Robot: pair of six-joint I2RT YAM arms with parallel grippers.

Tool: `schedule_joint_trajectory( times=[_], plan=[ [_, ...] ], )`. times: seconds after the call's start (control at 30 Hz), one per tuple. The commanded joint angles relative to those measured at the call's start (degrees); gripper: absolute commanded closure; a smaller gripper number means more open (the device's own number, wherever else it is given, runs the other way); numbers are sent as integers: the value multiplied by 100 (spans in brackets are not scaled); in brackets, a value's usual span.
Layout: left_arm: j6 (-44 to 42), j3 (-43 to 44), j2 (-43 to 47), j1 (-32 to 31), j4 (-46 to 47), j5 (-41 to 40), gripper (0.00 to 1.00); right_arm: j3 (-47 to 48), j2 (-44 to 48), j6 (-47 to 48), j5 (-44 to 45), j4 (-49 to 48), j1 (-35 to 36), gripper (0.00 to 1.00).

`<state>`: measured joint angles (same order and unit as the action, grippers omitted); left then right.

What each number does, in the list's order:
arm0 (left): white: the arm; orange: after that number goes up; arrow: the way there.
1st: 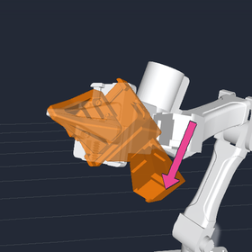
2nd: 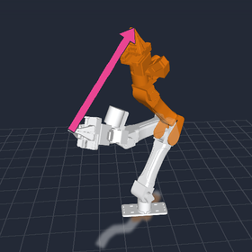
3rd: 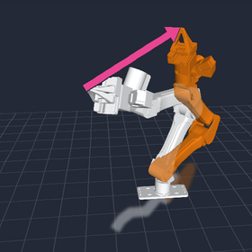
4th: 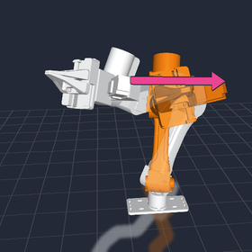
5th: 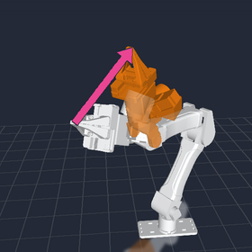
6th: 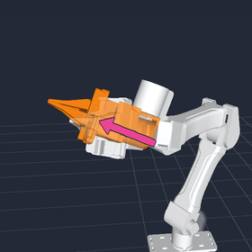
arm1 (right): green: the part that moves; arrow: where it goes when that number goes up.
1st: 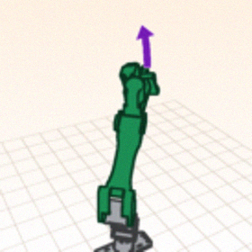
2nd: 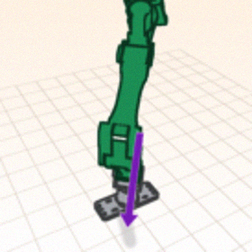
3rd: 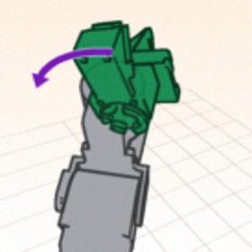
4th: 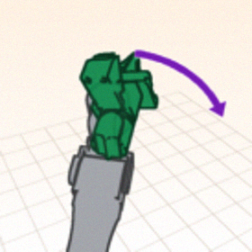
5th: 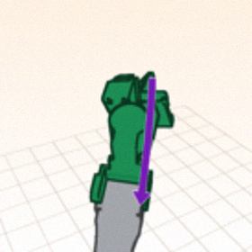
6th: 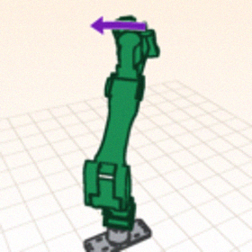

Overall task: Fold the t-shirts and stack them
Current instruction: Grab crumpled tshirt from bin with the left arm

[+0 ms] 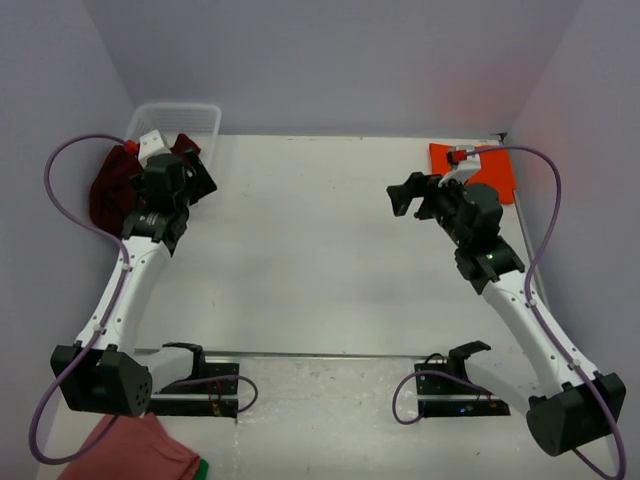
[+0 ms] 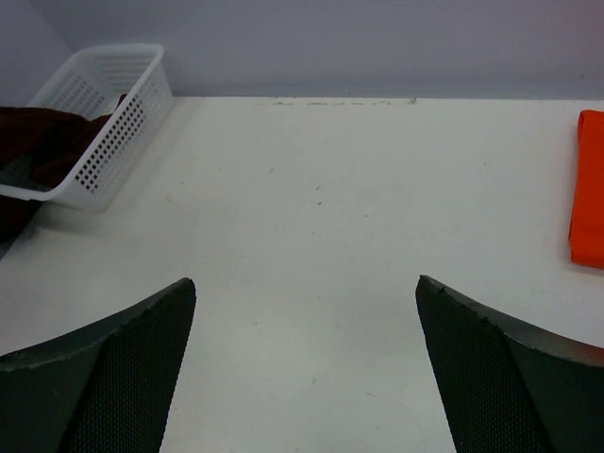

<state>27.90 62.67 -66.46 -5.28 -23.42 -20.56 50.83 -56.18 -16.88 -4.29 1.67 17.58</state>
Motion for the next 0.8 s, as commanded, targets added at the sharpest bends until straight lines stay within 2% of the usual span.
schedule_joint_trajectory(
  times=[0.0, 0.1, 0.13, 0.23, 0.3, 0.33, 0.4, 0.43, 0.47, 0.53, 0.6, 0.63, 0.77],
  plan=[
    [-144, 272, -165, 44, 179, -572, 0, 94, 28, 71, 95, -132, 17, 1],
    [-748, 297, -542, 62, 882, -642, 0, 269, 256, 150, 51, 131, 43, 1],
    [-855, 507, -935, 71, 944, -938, 0, 365, 318, 168, 52, 297, 52, 1],
    [-883, 1428, -1980, 228, 401, -1790, 5, 699, 450, 89, 297, 885, 114, 1],
    [-1031, 1519, -2353, 247, 452, -2039, 5, 735, 468, 71, 402, 1106, 122, 1],
    [-1111, 1607, -2659, 255, 766, -2179, 4, 736, 529, 80, 421, 1177, 122, 1],
    [-1208, 2166, -3047, 290, 612, -2626, 5, 631, 617, 98, 421, 1195, 122, 1],
    [-1252, 2422, -3466, 395, 524, -2899, 12, 595, 696, 106, 516, 1169, 131, 1],
    [-1330, 2625, -3662, 466, 462, -2919, 14, 560, 723, 115, 526, 1186, 131, 1],
    [-1384, 3337, -4162, 806, 120, -2980, 15, 463, 810, 2, 517, 1221, 131, 1],
    [-1366, 3854, -4540, 1054, -152, -3076, 13, 271, 881, -113, 132, 1021, 131, 1],
    [-1366, 3988, -4630, 1107, -198, -3382, 13, 218, 933, -192, 52, 958, 149, 1],
    [-1577, 4332, -4947, 1275, -154, -3543, 13, 85, 916, -333, -221, 799, 245, 1]
  ],
)
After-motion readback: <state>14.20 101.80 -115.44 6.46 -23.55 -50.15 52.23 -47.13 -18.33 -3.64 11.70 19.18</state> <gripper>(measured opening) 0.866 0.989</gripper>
